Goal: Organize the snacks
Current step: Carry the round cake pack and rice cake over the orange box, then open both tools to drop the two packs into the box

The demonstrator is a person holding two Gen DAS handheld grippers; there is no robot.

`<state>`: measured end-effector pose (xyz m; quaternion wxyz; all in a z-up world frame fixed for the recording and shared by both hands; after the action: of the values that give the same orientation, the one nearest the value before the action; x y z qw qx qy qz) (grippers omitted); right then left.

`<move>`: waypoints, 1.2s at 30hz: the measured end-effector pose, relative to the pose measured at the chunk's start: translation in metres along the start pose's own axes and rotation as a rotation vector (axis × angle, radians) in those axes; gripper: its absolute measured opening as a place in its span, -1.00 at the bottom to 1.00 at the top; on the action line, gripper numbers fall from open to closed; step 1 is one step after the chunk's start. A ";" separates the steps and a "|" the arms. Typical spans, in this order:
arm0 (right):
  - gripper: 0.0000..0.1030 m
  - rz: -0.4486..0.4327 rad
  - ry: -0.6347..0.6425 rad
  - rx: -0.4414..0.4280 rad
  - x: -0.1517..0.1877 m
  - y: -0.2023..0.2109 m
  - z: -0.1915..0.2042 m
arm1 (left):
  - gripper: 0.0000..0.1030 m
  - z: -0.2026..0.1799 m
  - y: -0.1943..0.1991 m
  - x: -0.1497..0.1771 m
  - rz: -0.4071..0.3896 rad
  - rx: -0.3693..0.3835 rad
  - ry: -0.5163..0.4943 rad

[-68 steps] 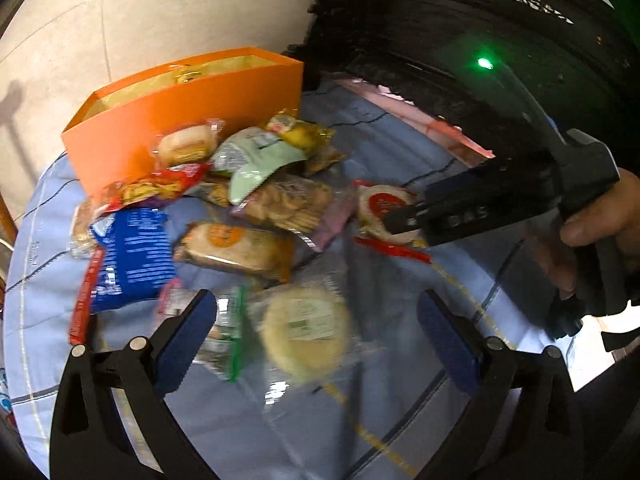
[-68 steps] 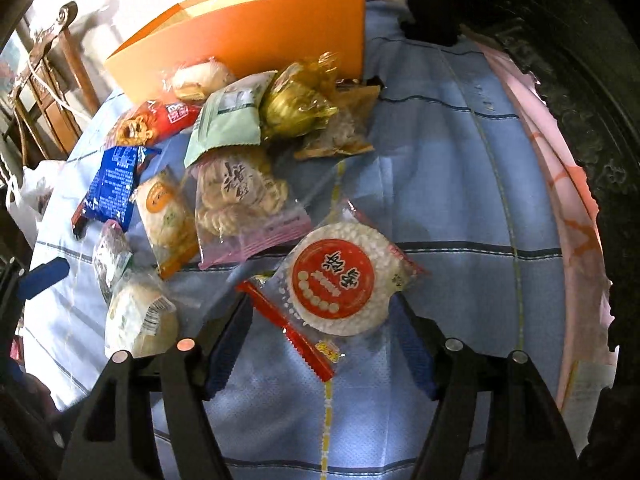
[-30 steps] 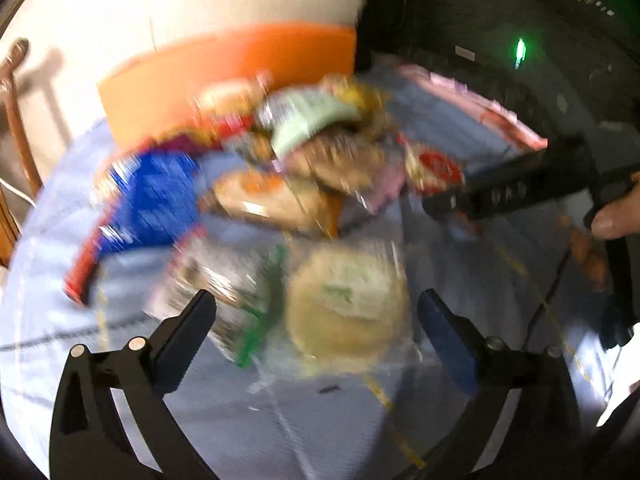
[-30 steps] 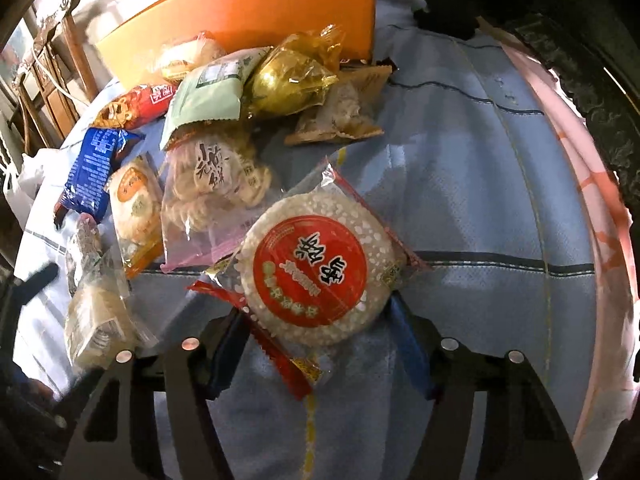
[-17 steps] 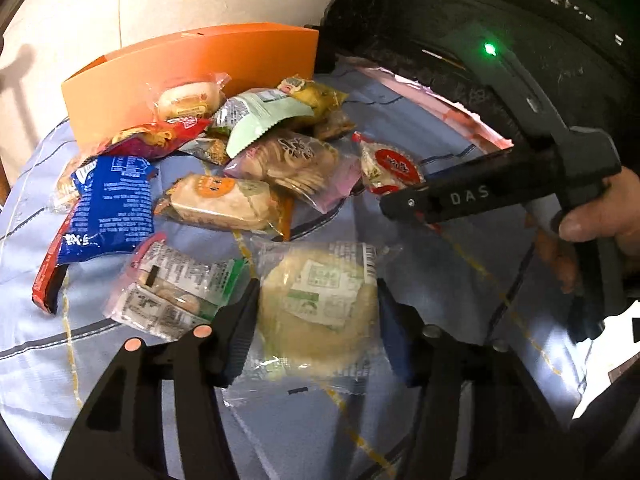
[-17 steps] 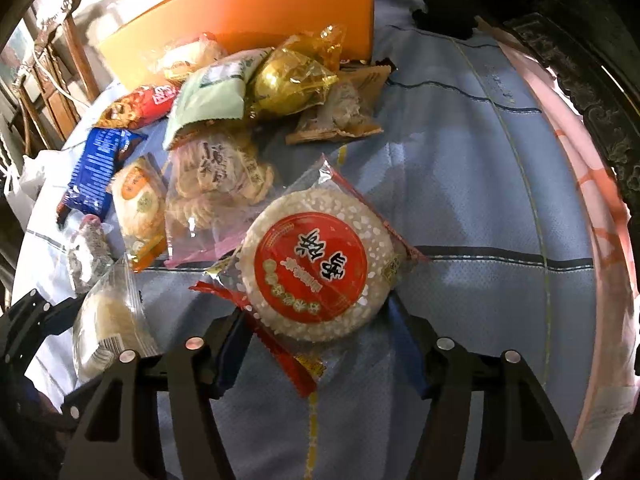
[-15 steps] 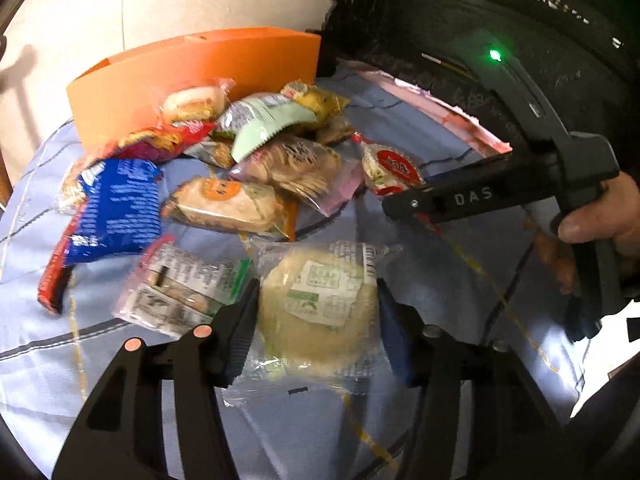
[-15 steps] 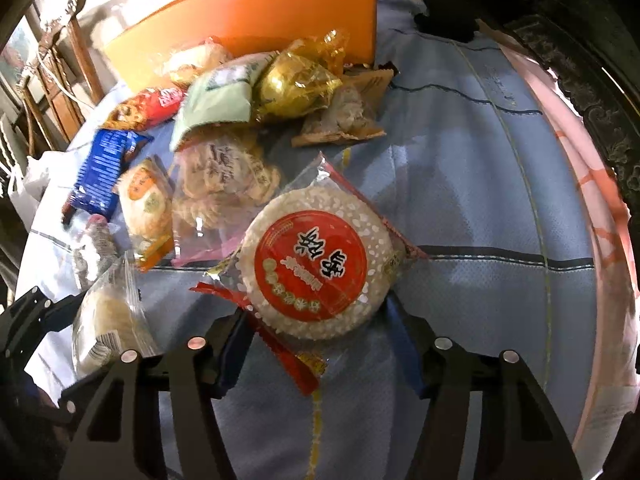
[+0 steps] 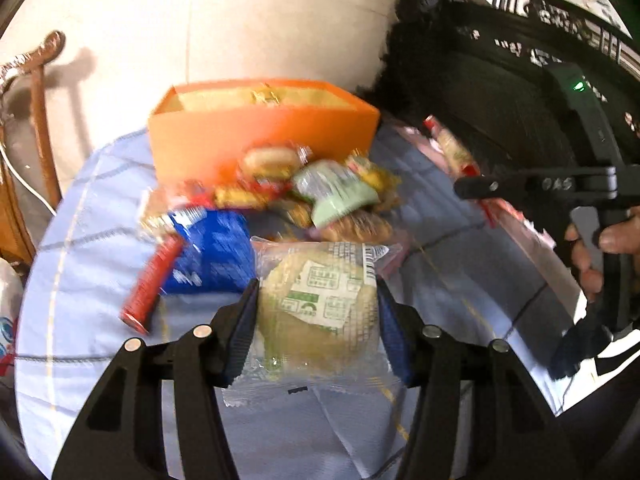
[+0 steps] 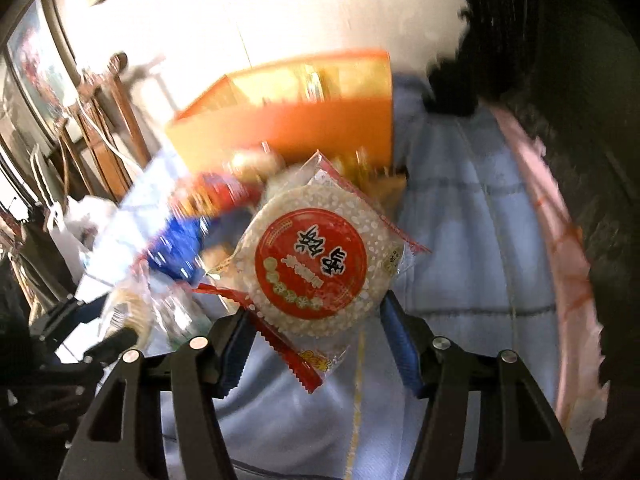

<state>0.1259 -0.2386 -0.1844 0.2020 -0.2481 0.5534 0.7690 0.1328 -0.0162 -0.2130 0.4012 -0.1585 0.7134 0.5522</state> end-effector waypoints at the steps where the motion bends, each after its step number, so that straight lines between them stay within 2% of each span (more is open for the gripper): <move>1: 0.20 -0.019 0.007 -0.003 -0.009 0.007 0.004 | 0.06 0.004 0.004 -0.007 -0.013 -0.008 0.003; 5: 0.20 -0.113 0.025 -0.014 -0.056 0.037 0.020 | 0.06 0.016 0.016 -0.049 -0.078 -0.035 0.026; 9: 0.20 -0.194 0.031 -0.023 -0.105 0.057 0.033 | 0.06 0.032 0.021 -0.113 -0.133 -0.081 0.042; 14: 0.20 -0.258 0.044 -0.034 -0.160 0.061 0.045 | 0.06 0.053 0.015 -0.185 -0.159 -0.127 0.088; 18: 0.20 -0.285 0.058 -0.031 -0.199 0.058 0.050 | 0.06 0.059 0.008 -0.237 -0.201 -0.165 0.070; 23: 0.20 -0.303 0.081 -0.017 -0.235 0.052 0.048 | 0.06 0.067 -0.012 -0.282 -0.210 -0.183 0.066; 28: 0.20 -0.310 0.101 0.003 -0.268 0.032 0.043 | 0.08 0.072 -0.043 -0.311 -0.205 -0.215 0.057; 29: 0.21 -0.310 0.102 0.006 -0.278 0.023 0.042 | 0.16 0.074 -0.052 -0.315 -0.205 -0.225 0.062; 31: 0.30 -0.263 0.105 0.009 -0.291 -0.001 0.036 | 0.90 0.080 -0.081 -0.321 -0.171 -0.250 0.064; 33: 0.40 -0.192 0.097 0.047 -0.294 -0.029 0.023 | 0.91 0.091 -0.109 -0.316 -0.112 -0.290 0.079; 35: 0.40 -0.181 0.100 0.066 -0.289 -0.036 0.015 | 0.91 0.100 -0.118 -0.307 -0.079 -0.290 0.108; 36: 0.41 -0.181 0.096 0.061 -0.285 -0.037 0.011 | 0.91 0.104 -0.119 -0.301 -0.088 -0.281 0.119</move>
<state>0.3725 -0.2268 -0.0373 0.2515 -0.3275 0.5609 0.7176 0.4428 -0.0267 -0.0735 0.3559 -0.2766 0.6440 0.6181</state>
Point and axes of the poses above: each gripper's, at about its wrist camera, not at the fingertips, and y roughly against the way its jaws point, z to its left, x to its underside, the point moved 2 cm from there along -y, roughly the way its jaws point, and after that the axes turned 6 degrees about -x, right-handed, at the moved point
